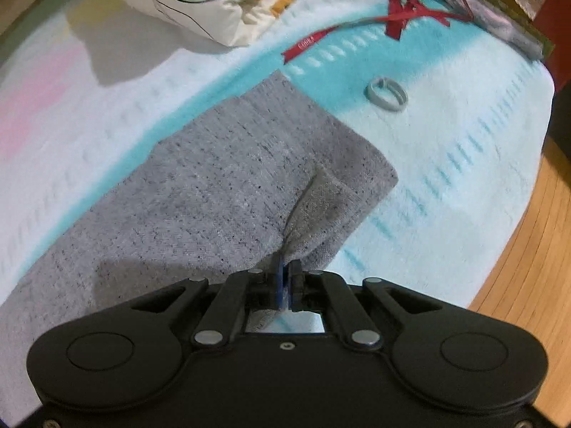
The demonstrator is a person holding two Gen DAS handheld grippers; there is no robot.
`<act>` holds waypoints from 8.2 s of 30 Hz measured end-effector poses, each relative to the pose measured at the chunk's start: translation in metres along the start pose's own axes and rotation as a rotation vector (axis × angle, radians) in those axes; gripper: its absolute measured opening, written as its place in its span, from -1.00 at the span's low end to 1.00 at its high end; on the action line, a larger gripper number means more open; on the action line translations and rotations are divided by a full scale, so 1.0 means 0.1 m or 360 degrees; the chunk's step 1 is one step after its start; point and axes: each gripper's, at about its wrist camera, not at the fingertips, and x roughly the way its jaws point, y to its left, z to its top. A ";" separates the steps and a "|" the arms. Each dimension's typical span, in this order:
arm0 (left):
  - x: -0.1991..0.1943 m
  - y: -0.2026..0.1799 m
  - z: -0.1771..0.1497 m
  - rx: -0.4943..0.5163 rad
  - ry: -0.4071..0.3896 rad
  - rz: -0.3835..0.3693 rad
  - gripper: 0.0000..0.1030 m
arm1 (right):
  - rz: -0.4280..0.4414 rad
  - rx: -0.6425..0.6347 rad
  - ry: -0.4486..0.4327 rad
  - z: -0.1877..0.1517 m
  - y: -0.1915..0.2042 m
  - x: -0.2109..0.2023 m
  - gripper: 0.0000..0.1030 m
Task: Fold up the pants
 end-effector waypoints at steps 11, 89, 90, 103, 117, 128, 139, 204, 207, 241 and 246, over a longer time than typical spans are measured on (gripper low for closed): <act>0.01 -0.01 -0.05 0.0087 -0.0010 0.0029 -0.79 | -0.0030 -0.0007 -0.0102 0.06 0.06 -0.02 -0.92; -0.25 2.55 0.39 -0.1004 -0.0168 0.0027 -0.91 | 0.1005 -0.2653 -0.0850 -4.17 4.32 -1.07 -0.69; -0.35 2.53 0.38 -0.0997 -0.0203 0.0018 -0.91 | 0.1053 -0.2576 -0.0785 -4.08 4.32 -1.13 -0.69; -0.93 2.12 0.57 -0.0596 -0.0514 0.0487 -0.90 | 0.1201 -0.2720 -0.0641 -4.17 3.92 -1.14 -0.49; 0.17 1.69 0.70 -0.0363 -0.0085 0.0401 -0.95 | 0.0962 -0.2104 -0.0536 -2.44 3.58 -1.20 -0.03; -0.27 1.21 0.69 -0.0319 -0.0350 0.0426 -0.93 | 0.0553 -0.1292 -0.0433 -0.97 2.68 -0.79 -0.03; 0.01 -0.15 0.54 0.0142 -0.0237 0.0092 -0.92 | 0.0152 -0.0742 -0.0348 0.03 1.32 -0.47 0.04; 0.33 -0.56 0.57 0.0254 -0.0110 0.0244 -0.90 | 0.0099 -0.0245 -0.0131 0.62 -0.35 0.02 -0.80; 0.33 -0.66 0.50 0.0291 -0.0106 0.0206 -0.90 | 0.0031 -0.0180 -0.0187 0.64 -0.44 -0.01 -0.94; 0.28 -1.85 0.31 0.0610 -0.0079 -0.0184 -0.90 | 0.0635 0.0261 -0.0131 0.47 -0.68 0.01 -0.60; 0.52 -2.51 0.16 0.0844 -0.0041 -0.0258 -0.90 | 0.0703 0.0132 -0.0287 0.49 -0.47 -0.45 -0.60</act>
